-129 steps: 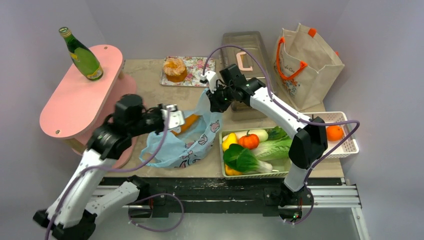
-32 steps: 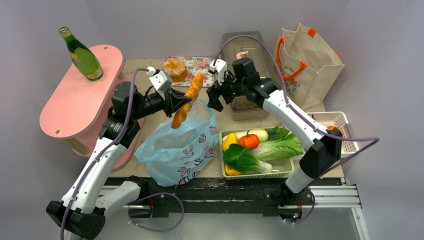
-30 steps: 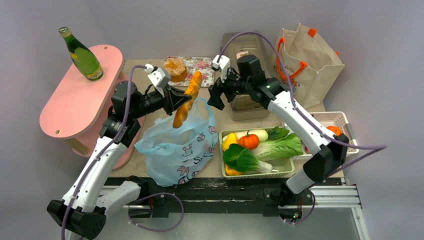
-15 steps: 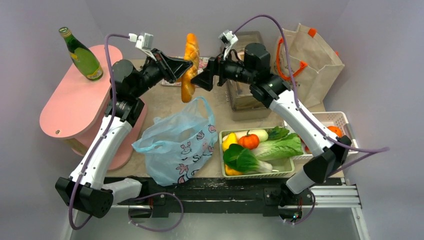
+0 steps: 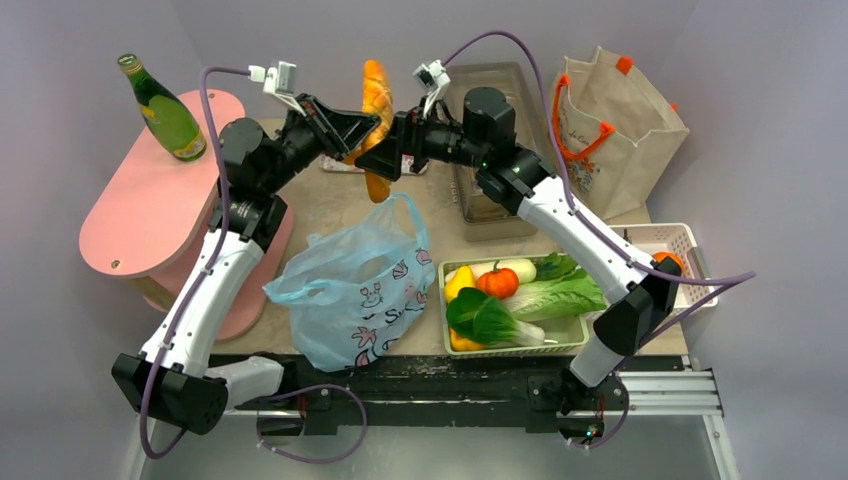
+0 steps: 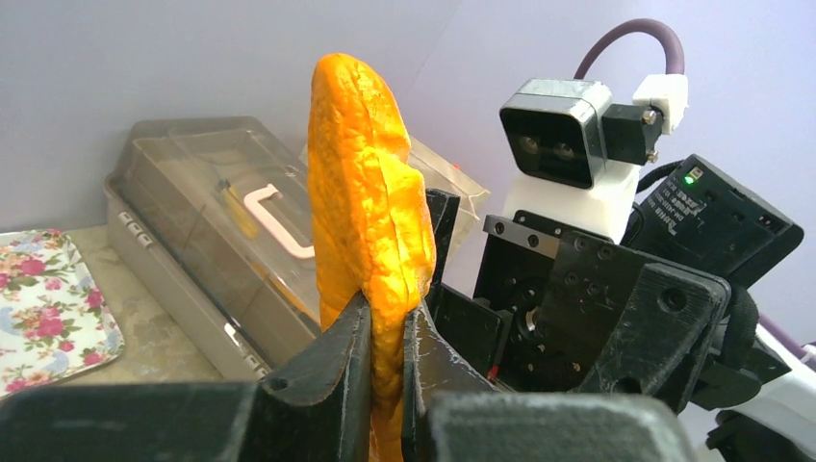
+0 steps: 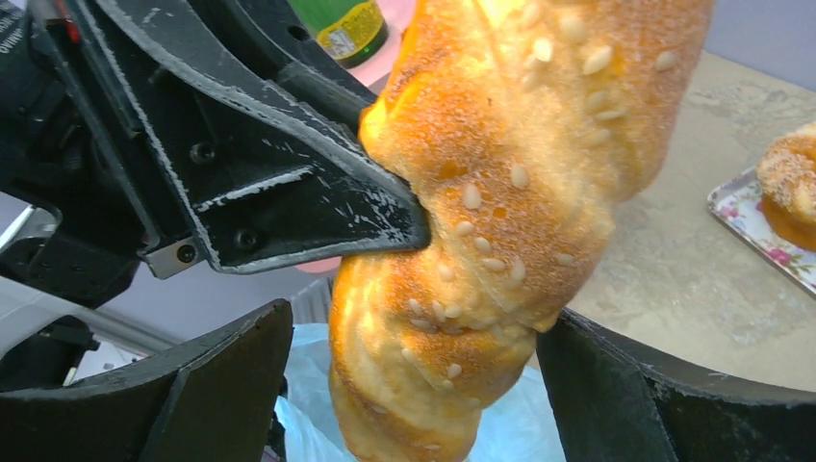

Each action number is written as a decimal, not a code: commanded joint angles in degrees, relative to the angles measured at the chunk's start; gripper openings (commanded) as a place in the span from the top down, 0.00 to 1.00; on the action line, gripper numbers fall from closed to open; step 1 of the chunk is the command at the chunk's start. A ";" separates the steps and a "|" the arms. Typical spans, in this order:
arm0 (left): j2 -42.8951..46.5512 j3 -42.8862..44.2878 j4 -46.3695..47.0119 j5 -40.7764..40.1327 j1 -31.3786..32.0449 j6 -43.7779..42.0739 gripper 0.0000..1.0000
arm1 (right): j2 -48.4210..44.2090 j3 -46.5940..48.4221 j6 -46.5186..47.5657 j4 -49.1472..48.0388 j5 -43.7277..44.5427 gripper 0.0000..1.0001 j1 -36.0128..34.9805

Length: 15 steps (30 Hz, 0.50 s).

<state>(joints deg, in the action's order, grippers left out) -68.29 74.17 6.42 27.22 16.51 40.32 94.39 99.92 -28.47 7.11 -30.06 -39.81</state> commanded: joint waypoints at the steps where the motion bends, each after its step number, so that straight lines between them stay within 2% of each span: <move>1: -0.31 0.83 4.90 1.17 -0.34 2.89 1.00 | -1.06 0.13 -0.57 -4.40 -0.23 0.10 -0.13; 3: -0.96 1.05 5.12 1.20 -0.41 4.15 1.00 | 0.20 1.48 1.18 -2.96 2.25 0.23 -0.13; 4: -1.31 1.25 5.53 1.50 -0.43 4.39 1.00 | 1.11 2.66 1.95 -2.12 2.87 0.35 -0.16; 6: -1.77 1.77 5.33 2.19 -0.43 4.23 1.00 | 2.98 5.53 3.31 -0.04 4.89 0.81 -0.17; 7: -1.99 2.24 3.97 1.99 -0.49 3.70 1.00 | 3.63 6.77 3.72 0.76 6.36 0.97 -0.18; 8: -2.19 3.11 0.98 1.14 -0.74 2.19 0.98 | 4.23 7.71 4.50 1.35 7.93 1.00 -0.18; 9: -2.46 4.67 -3.68 -0.06 -1.13 0.09 0.84 | 4.54 8.61 5.44 2.05 9.38 1.00 -0.18; 11: -2.57 7.77 -12.59 -2.92 -2.78 -5.50 0.49 | 5.99 11.22 8.27 4.06 13.28 1.00 -0.11; 12: -2.63 9.28 -16.95 -4.85 -3.55 -9.44 0.35 | 7.19 13.49 9.91 5.99 16.00 1.00 -0.09; 15: -2.04 11.98 -26.62 -12.62 -5.29 -22.04 0.20 | 14.02 22.02 15.46 13.43 23.78 1.00 0.04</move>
<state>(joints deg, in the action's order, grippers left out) -71.68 80.77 -5.89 23.20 13.47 34.26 103.63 111.87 -21.17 14.52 -18.59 -39.90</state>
